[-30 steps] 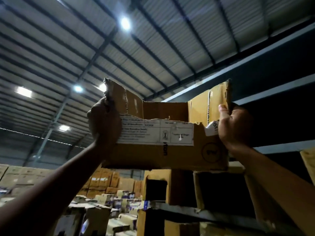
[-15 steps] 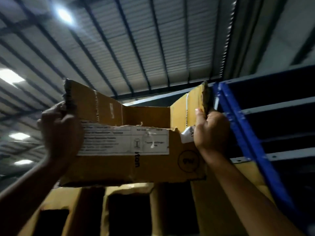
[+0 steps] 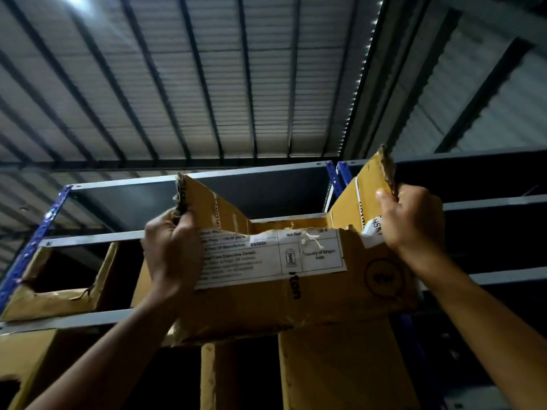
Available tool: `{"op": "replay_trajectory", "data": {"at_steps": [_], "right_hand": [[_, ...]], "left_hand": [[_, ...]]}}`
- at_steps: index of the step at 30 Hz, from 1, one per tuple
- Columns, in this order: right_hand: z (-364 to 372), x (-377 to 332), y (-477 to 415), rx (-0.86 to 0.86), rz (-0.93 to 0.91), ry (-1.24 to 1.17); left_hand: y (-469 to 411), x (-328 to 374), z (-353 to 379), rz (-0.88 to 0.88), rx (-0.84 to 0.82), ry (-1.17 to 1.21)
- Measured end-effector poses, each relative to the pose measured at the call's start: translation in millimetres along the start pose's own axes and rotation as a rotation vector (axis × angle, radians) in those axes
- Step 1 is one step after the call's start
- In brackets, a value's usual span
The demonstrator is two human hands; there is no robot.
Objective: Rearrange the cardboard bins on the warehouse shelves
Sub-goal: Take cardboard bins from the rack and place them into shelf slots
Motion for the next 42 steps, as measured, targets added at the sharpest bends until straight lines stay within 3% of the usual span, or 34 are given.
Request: {"op": "replay_trajectory", "data": {"at_steps": [8, 13, 18, 21, 23, 25, 27, 30, 36, 42], "right_hand": [[0, 20, -13, -0.029, 0.003, 0.029], [0, 23, -11, -0.035, -0.003, 0.058], [40, 35, -1, -0.008, -0.034, 0.088], [57, 20, 19, -0.023, -0.235, 0.101], [64, -8, 44, -0.061, -0.539, 0.215], [87, -25, 80, -0.201, -0.827, 0.305], [115, -21, 108, -0.358, -0.956, 0.414], [138, -7, 105, -0.421, -0.914, 0.502], [152, 13, 61, -0.368, -0.722, 0.515], [182, 44, 34, -0.413, -0.722, 0.549]], "left_hand": [[3, 14, 20, 0.048, -0.103, 0.034], [12, 33, 22, 0.261, -0.138, -0.143], [25, 8, 53, 0.424, -0.143, -0.417], [18, -11, 68, 0.416, -0.183, -0.459], [8, -21, 74, 0.401, -0.185, -0.525], [1, -28, 78, 0.373, -0.169, -0.581], [-6, -35, 82, 0.313, -0.164, -0.583], [-5, -42, 98, 0.349, -0.216, -0.52], [72, -40, 145, 0.819, -0.337, -0.699], [72, -65, 198, 0.846, -0.383, -0.862]]}}
Point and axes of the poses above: each hand's wrist, its own y-axis away from the middle knuckle, its own z-axis out of the palm, x = y × z, the point moved 9 cm from there along -y, towards the middle knuckle, and after that the axes turned 3 degrees about x, right-handed, at the moved point
